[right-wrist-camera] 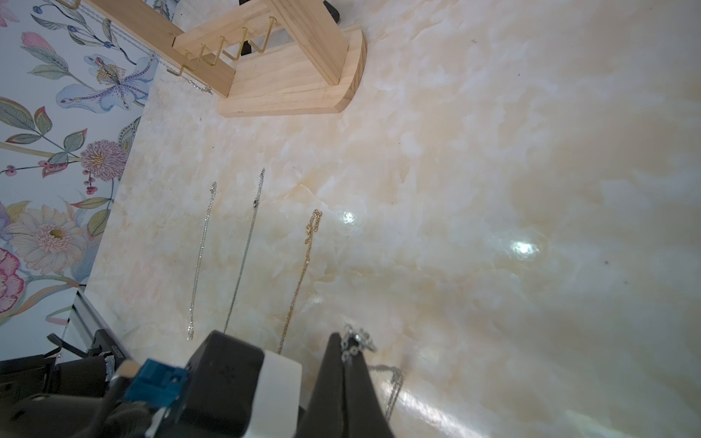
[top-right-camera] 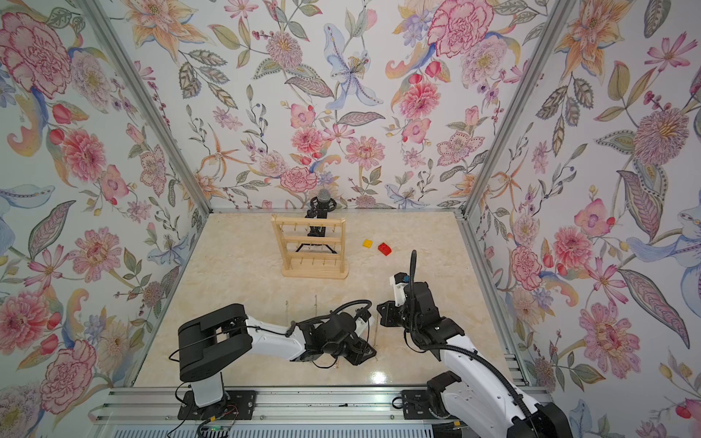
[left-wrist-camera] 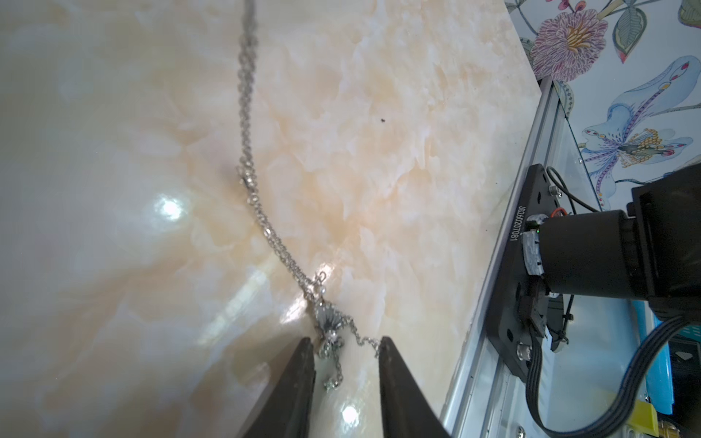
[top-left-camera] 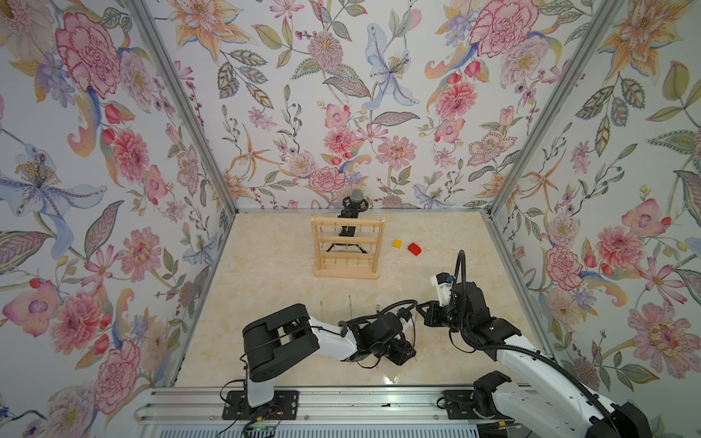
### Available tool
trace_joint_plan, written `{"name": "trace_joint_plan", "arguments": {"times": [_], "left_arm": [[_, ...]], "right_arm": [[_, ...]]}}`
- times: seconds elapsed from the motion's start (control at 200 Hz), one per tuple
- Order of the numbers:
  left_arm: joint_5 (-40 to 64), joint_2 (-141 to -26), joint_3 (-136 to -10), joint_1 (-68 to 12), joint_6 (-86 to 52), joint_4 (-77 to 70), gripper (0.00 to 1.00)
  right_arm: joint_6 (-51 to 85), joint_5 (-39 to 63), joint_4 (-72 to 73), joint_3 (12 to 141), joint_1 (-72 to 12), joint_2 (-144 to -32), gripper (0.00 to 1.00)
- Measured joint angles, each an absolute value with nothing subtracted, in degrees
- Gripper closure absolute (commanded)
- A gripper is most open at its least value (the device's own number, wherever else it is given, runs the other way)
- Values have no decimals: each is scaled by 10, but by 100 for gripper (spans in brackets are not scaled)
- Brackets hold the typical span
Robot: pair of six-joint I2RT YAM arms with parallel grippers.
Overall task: Take the necklace off the jewelry display stand
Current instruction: Place the necklace at the center of the board.
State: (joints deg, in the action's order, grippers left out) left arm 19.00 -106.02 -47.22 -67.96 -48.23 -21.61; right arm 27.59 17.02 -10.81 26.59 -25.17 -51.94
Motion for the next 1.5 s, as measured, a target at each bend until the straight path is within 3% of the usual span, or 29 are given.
{"name": "trace_joint_plan", "arguments": {"times": [0.26,0.616,1.496], "left_arm": [[163,-1041,-463,-682,-475,-199,56],[132,-1004,-437,-683,-469,-192,50],[-25,-775,-307,-683,-422,-213,30]], "right_arm": [[274,169,-107,266,-252,-533,100],[268,160,-100,274,-252,-573,100],[248,128,-32,371,-238,-801,100]]}}
